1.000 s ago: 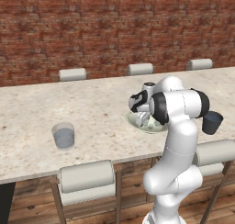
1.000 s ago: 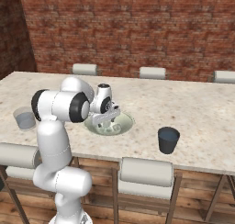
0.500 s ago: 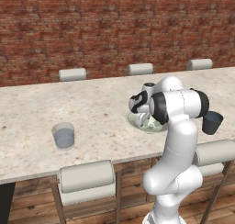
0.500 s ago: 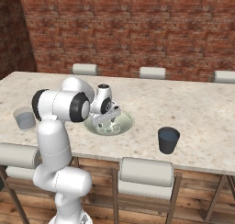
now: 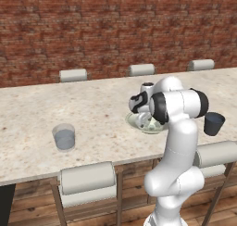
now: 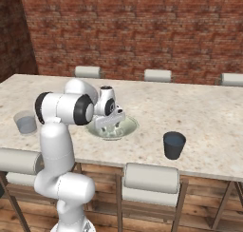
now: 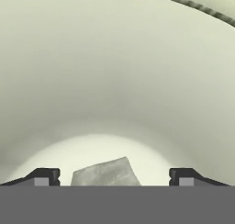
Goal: There are four ice cubes in the ice bowl. Place two ice cubes in each glass of water.
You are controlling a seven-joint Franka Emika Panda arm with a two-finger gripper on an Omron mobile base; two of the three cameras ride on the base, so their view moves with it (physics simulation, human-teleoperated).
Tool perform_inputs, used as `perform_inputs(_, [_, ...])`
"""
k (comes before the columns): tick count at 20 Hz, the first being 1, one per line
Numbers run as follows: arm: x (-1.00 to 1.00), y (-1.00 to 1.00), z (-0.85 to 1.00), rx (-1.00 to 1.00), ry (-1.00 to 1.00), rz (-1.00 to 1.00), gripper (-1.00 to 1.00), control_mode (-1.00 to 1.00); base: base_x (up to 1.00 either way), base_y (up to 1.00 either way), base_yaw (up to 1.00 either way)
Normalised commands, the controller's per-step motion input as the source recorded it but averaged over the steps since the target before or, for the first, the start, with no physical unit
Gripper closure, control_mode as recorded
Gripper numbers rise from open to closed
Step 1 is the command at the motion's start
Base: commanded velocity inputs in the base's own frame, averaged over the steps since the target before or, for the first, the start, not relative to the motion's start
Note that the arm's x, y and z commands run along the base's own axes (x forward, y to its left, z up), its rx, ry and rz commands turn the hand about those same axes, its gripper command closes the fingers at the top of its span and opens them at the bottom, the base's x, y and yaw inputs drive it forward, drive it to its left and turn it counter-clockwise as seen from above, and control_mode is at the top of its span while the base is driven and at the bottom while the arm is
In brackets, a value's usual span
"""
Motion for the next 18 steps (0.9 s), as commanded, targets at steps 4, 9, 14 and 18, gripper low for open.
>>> perform_inputs(4, [-0.56, 0.0, -0.5, 0.0, 0.16, -0.16, -1.0, -1.0, 0.0, 0.0, 0.0])
perform_inputs(9, [-0.61, 0.03, -0.41, 0.0, 0.1, -0.17, -1.0, -1.0, 0.0, 0.0, 0.0])
perform_inputs(14, [-0.13, 0.3, -0.33, 0.0, -0.02, -0.08, 1.0, -1.0, 0.0, 0.0, 0.0])
perform_inputs(18, [0.0, 0.36, -0.35, 0.0, -0.16, -0.03, 1.0, -1.0, 0.0, 0.0, 0.0])
